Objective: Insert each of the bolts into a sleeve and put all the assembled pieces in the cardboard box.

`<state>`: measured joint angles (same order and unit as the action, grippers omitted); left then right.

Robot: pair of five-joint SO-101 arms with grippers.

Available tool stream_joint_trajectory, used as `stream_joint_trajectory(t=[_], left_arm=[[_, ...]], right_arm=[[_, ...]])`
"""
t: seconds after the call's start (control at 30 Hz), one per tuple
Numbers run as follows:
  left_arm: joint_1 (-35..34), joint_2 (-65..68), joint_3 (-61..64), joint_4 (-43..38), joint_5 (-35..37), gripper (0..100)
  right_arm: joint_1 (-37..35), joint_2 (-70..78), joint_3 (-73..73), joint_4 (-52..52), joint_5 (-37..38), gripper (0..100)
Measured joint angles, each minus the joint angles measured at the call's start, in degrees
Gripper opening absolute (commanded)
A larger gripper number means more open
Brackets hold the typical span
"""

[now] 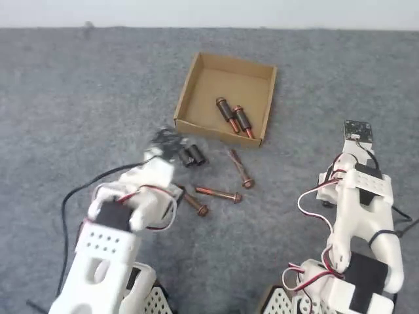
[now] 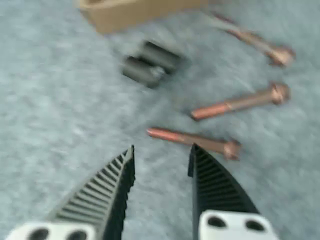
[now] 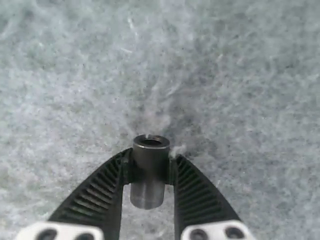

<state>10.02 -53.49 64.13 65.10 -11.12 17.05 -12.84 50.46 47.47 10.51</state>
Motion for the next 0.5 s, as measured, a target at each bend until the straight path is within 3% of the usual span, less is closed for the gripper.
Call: stream_joint_trajectory(t=[0.23,0.5], left_arm=[[8.09,12.84,-4.92,0.00,0.00,17],[10.46,26.02,-16.00,0.00,0.18,17]], right_arm=[[-0.09,0.00,0.00,0.00,0.00,0.6],[-0.09,0.00,0.00,0.00,0.00,0.6]])
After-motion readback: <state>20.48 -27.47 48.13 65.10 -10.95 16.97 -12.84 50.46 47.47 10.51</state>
